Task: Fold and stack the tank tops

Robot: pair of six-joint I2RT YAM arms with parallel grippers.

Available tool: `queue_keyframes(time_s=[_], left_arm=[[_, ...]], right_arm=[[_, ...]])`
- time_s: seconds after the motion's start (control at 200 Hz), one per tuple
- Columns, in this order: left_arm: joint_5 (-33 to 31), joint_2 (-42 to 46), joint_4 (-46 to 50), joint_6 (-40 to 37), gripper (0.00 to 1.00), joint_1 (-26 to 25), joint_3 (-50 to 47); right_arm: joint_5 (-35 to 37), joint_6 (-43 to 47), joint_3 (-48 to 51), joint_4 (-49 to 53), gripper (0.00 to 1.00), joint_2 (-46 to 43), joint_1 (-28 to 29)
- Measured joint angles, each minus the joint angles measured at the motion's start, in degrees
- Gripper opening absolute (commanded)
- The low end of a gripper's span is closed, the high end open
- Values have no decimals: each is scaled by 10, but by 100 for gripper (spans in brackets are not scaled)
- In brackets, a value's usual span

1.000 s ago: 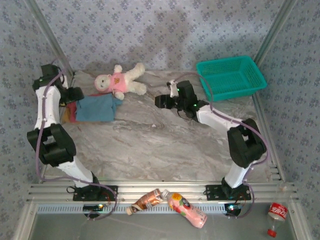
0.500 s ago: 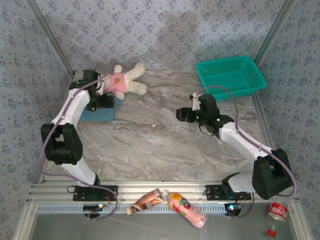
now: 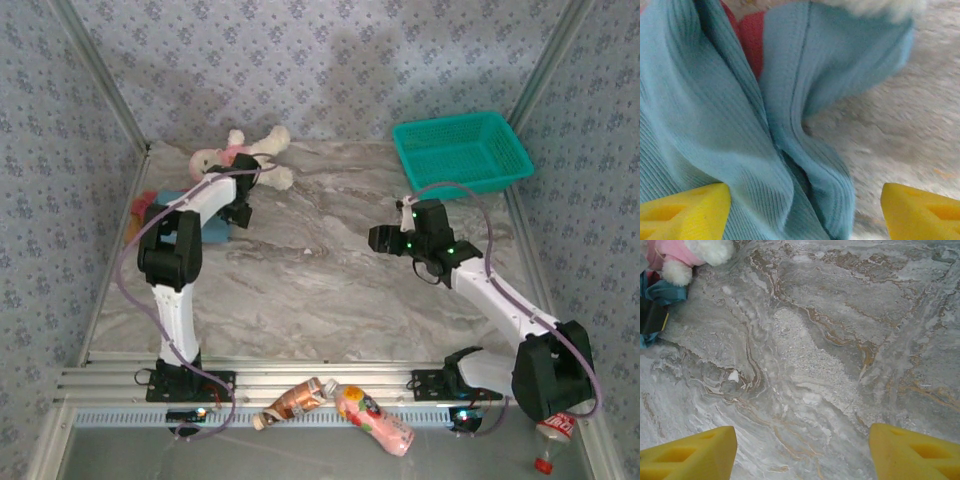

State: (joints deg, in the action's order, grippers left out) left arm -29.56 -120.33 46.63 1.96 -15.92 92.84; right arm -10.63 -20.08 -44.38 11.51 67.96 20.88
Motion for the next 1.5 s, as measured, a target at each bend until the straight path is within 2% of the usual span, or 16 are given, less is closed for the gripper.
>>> queue_keyframes(time_s=[0.07,0.2,0.365,0.665,0.83,0.999,1.149,1.284,1.339,1.499], left_arm=[[-53,-24,4,0,74,-6,15],[-133,-50,10,-5,62,-11,23],[-190,-69,17,-17,43,-11,47],[-261,-71,31,-42,34,-7,77],[-295,-66,35,-67,29,15,87],[-304,-65,25,-87,30,32,82],[-300,-85,24,-94,30,13,84],[-296,-130,30,-94,35,-2,93],[-291,-140,34,-92,41,-3,93],[-275,-140,51,-81,72,-2,94]], right_arm=[[1,0,5,1,72,-4,-2],[3,0,10,1,72,-6,-4],[4,-2,12,-1,71,-6,-8],[3,-6,12,-6,71,-6,-8],[2,-10,12,-11,70,2,-8],[-1,-14,12,-15,70,9,-8],[-4,-15,12,-17,70,14,-9],[-7,-15,12,-15,70,15,-12],[-7,-15,12,-13,70,15,-15],[-7,-14,9,0,70,14,-24]])
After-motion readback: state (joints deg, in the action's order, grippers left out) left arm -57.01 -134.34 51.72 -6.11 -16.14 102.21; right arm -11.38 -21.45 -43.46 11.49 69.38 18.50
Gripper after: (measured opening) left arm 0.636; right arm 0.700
